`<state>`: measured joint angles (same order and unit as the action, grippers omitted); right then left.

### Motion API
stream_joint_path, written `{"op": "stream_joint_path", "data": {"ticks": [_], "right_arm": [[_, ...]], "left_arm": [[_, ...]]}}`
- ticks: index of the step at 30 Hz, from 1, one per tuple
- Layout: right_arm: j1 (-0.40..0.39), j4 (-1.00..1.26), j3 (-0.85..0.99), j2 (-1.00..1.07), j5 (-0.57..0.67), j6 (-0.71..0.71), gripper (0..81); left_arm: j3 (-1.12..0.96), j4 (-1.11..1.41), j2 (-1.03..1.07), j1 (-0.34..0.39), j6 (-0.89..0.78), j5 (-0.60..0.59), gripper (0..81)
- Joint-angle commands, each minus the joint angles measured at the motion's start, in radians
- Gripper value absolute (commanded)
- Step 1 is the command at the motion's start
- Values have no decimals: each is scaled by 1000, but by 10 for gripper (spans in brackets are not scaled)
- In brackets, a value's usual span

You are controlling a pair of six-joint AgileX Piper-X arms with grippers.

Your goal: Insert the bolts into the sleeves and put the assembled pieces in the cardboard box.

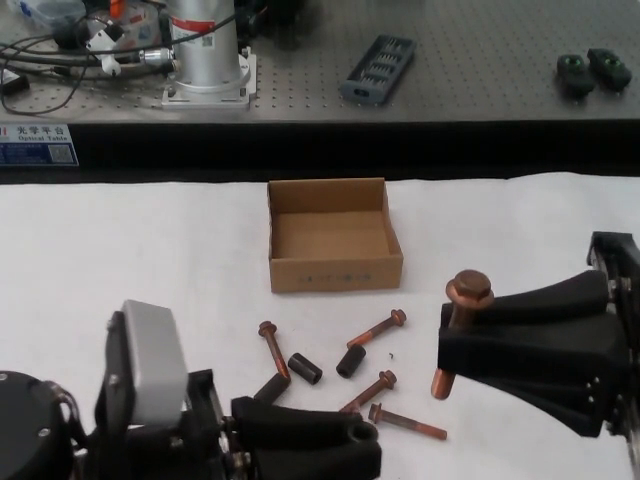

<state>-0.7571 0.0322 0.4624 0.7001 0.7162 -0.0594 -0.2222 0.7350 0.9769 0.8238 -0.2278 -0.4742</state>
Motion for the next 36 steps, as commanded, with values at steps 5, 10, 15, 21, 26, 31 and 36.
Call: {"op": "stream_joint_path", "data": {"ticks": [5,10,15,21,26,31,36], "right_arm": [[-2,19,2,1,28,9,28],[-2,19,2,1,51,9,28],[-2,19,2,1,64,9,28],[-2,19,2,1,80,9,28],[-2,19,2,1,80,15,28],[-2,19,2,1,80,16,28],[-2,19,2,1,80,38,28]], "left_arm": [[-100,31,82,38,64,-10,6],[-139,31,104,38,72,-63,6],[-139,48,104,38,72,-92,6],[-139,148,104,38,72,-126,6],[-139,158,104,38,72,-177,6],[-137,158,104,38,72,-194,6],[-137,161,104,38,72,-193,6]]}}
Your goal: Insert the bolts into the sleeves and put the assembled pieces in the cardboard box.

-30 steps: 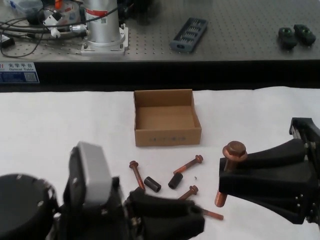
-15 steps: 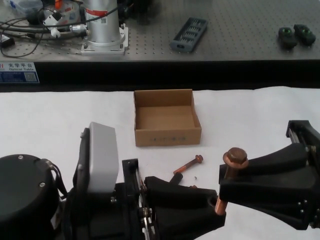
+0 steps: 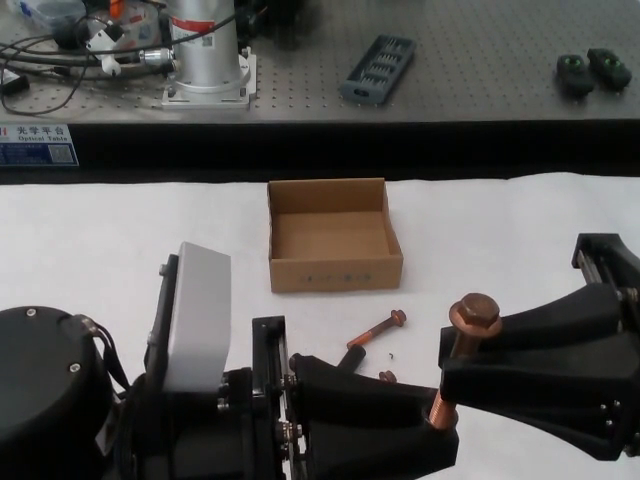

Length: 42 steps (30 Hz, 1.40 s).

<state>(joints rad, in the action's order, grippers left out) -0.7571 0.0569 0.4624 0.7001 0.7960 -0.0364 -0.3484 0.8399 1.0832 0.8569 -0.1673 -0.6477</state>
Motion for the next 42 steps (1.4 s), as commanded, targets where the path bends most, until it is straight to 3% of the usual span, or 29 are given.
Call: {"op": "stream_joint_path", "data": {"ticks": [1,15,25,27,31,33,37,42], "right_arm": [[-2,-5,2,1,-3,16,28],[-2,-14,-7,1,-68,30,28],[-2,-119,-7,1,-42,30,1],[-2,-119,-7,1,-26,30,74],[-2,-117,-7,1,-42,30,354],[-2,-117,-7,1,-87,26,442],[-2,-112,-7,1,-151,26,441],[-2,-103,-7,-4,-155,21,438]], "left_arm": [[-11,60,-2,4,11,-20,6],[-11,107,-4,4,11,-20,6],[-11,108,-4,4,11,16,6],[-11,108,-4,4,11,16,6],[-11,108,-4,4,11,16,6],[-11,108,-4,4,11,16,6],[-11,108,-4,4,11,19,6],[-11,128,-4,4,11,114,6]]}}
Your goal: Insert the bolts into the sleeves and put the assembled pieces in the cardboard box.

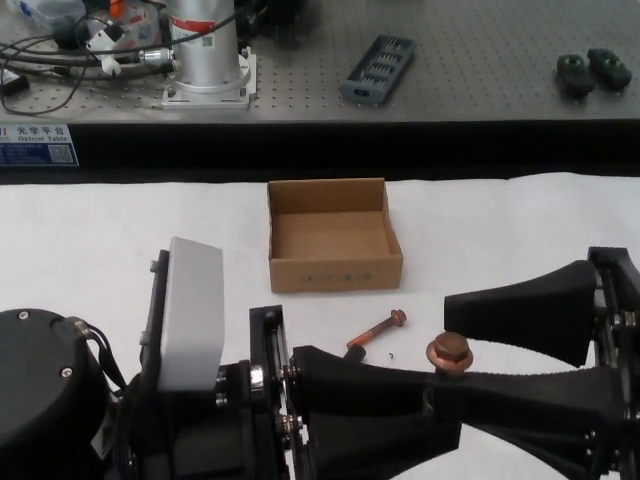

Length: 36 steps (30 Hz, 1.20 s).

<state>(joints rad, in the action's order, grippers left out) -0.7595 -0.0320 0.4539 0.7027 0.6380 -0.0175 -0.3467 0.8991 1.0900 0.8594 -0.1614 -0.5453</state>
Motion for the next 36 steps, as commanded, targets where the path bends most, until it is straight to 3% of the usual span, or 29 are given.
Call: {"op": "stream_joint_path", "data": {"ticks": [1,9,12,17,19,23,24,33,36], "right_arm": [[0,-14,2,-6,5,3,438],[2,44,2,-54,38,-102,440],[2,38,2,-71,-14,-102,440],[2,32,2,-81,-202,-102,414],[2,26,2,-81,-236,-102,342],[2,-45,2,-81,-264,-102,49],[2,-61,2,-81,-267,-102,17],[2,-133,2,-81,-360,-100,28],[2,-133,2,-81,-360,-100,28]], "left_arm": [[-13,72,-11,2,5,36,6],[-13,76,-11,2,5,123,6],[-13,76,-11,2,5,203,6],[-16,66,-11,-6,5,408,6],[-34,9,-11,-26,5,399,6],[-127,-210,-9,-75,3,398,6],[-159,-277,-9,-90,3,398,6],[-437,-748,11,-282,-3,393,6],[-514,-815,67,-358,-68,282,6]]}}
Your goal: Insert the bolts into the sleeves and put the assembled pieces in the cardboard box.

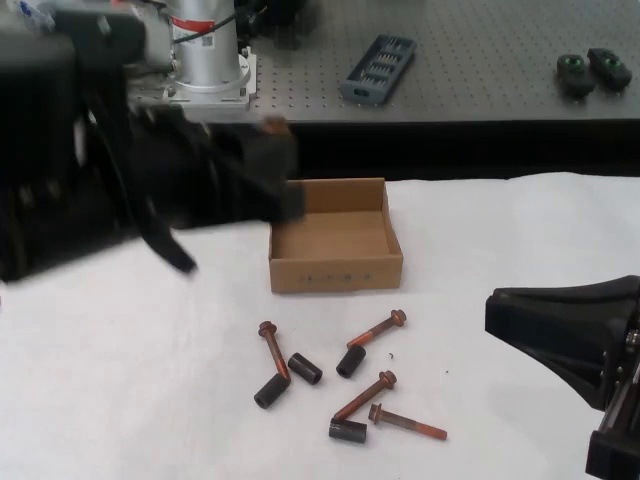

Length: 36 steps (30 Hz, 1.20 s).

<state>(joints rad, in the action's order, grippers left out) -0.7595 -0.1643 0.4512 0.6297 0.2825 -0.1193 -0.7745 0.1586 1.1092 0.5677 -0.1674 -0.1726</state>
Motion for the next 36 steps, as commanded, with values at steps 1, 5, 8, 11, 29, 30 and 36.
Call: {"op": "stream_joint_path", "data": {"ticks": [1,5,8,11,29,30,36], "right_arm": [[2,-1,4,-8,-4,1,28],[2,-1,4,-8,-4,1,28],[2,-1,4,-8,-4,1,28],[2,-1,4,-8,-4,1,28],[2,-1,4,-8,-4,-113,28],[2,-1,4,-8,-4,-113,28],[2,-9,4,-8,-4,-114,28]], "left_arm": [[-115,-95,75,-88,-96,-124,6],[-227,-165,188,-130,-144,-135,6],[-337,-225,292,-137,-147,-140,6],[-451,-327,388,-137,-147,-152,6],[-984,-584,878,-162,-148,-147,6],[-999,-592,898,-165,-154,-147,6],[-1028,-600,1001,-186,-171,-147,6]]}}
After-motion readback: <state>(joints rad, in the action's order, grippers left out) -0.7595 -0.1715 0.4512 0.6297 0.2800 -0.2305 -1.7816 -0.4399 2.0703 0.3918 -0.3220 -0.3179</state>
